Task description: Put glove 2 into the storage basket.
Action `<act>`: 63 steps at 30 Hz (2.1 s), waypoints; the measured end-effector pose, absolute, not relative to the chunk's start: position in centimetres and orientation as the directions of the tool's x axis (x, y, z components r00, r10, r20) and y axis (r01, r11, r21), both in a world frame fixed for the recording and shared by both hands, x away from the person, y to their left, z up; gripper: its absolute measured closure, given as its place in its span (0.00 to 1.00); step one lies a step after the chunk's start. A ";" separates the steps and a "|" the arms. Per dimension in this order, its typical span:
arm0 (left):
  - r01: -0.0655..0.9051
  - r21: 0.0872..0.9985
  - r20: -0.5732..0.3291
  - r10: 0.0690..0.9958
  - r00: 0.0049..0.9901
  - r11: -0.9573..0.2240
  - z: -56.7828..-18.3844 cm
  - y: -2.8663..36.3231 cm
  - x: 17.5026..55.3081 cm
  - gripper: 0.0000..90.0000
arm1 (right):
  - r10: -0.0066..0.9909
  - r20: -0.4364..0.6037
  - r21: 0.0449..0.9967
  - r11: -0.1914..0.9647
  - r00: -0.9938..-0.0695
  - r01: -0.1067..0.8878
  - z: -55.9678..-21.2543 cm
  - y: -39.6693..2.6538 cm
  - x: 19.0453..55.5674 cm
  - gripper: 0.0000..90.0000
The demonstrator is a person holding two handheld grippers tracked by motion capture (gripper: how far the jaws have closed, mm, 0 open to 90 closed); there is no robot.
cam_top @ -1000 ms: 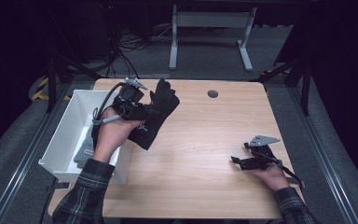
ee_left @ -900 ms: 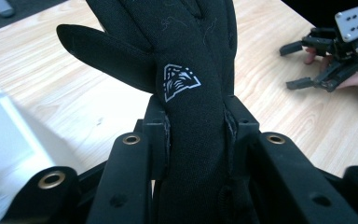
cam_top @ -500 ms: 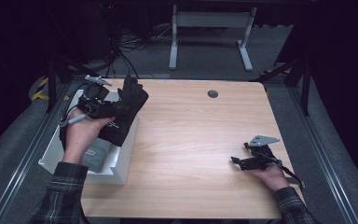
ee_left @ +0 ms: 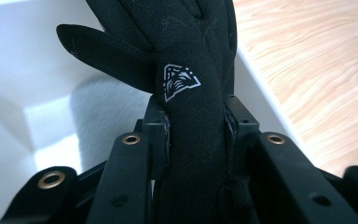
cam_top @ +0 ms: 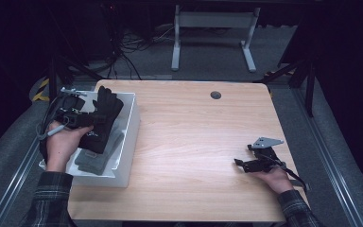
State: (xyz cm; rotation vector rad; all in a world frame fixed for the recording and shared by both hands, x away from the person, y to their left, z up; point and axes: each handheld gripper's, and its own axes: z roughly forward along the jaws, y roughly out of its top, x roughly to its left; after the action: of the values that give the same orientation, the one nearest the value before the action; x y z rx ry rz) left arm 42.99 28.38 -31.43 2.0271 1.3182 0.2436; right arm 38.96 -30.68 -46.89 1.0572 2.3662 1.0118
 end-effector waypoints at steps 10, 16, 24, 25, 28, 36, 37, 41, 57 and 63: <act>0.767 0.597 -0.197 0.884 0.425 -0.235 -35.7 29.6 43.5 0.74 | 0.753 -0.032 0.733 0.465 -0.657 0.497 -46.9 -30.7 39.0 0.16; 0.781 0.583 -0.177 0.903 0.391 -0.224 -37.6 30.1 43.8 0.63 | 0.754 -0.031 0.733 0.464 -0.656 0.498 -46.9 -30.7 39.0 0.16; 0.770 0.596 -0.115 0.925 0.361 -0.227 -37.3 29.8 44.0 0.28 | 0.755 -0.030 0.733 0.462 -0.655 0.499 -46.9 -30.7 38.9 0.16; 0.767 0.601 -0.118 0.925 0.362 -0.223 -37.1 29.8 43.9 0.27 | 0.755 -0.030 0.734 0.462 -0.655 0.499 -46.9 -30.7 38.9 0.16; 0.755 0.622 -0.126 0.925 0.360 -0.209 -36.3 29.8 43.8 0.25 | 0.755 -0.030 0.733 0.462 -0.654 0.499 -46.9 -30.7 38.9 0.16; 0.706 0.675 -0.144 0.901 0.410 -0.214 -34.4 28.5 43.5 0.23 | 0.757 -0.031 0.734 0.460 -0.653 0.499 -46.9 -30.7 38.9 0.16; 0.704 0.677 -0.144 0.898 0.415 -0.216 -34.3 28.3 43.5 0.23 | 0.757 -0.031 0.734 0.460 -0.653 0.499 -46.9 -30.7 38.9 0.16; 0.678 0.702 -0.155 0.882 0.445 -0.219 -33.3 27.2 43.3 0.22 | 0.757 -0.031 0.734 0.460 -0.653 0.499 -46.9 -30.7 38.9 0.16; 0.613 0.745 -0.183 0.802 0.568 -0.263 -32.1 21.8 42.2 0.21 | 0.758 -0.030 0.733 0.460 -0.652 0.501 -46.9 -30.6 38.9 0.16; 0.593 0.745 -0.177 0.767 0.617 -0.305 -32.3 18.9 42.1 0.20 | 0.757 -0.030 0.733 0.461 -0.652 0.501 -46.9 -30.6 39.0 0.16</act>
State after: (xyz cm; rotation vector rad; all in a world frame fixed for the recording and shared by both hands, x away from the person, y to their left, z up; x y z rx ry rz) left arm 42.11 18.93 -32.33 2.0179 1.0700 0.2682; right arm 38.96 -30.62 -46.90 1.0643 2.3625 1.0109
